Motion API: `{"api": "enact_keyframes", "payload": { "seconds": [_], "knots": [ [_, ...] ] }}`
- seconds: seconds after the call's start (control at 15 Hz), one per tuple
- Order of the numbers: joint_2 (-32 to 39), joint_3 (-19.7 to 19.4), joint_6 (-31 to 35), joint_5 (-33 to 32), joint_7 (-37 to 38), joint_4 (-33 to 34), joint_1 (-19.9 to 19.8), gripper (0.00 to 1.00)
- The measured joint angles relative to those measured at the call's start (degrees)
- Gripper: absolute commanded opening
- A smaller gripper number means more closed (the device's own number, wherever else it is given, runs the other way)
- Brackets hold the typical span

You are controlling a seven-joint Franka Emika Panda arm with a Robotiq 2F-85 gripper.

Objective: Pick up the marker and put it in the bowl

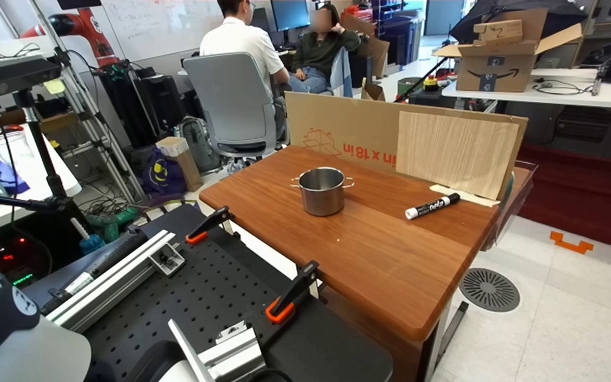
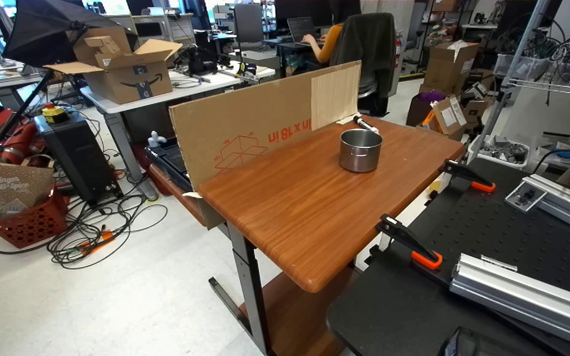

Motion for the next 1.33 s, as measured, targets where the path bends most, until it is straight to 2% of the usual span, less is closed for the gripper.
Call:
{"api": "enact_keyframes", "payload": {
  "seconds": [1.0,1.33],
  "knots": [
    [0.00,0.01,0.00,0.03,0.00,-0.04,0.00,1.00],
    [2.21,-0.51,2.24,2.78,1.53,-1.87,-0.09,1.00]
  ]
}}
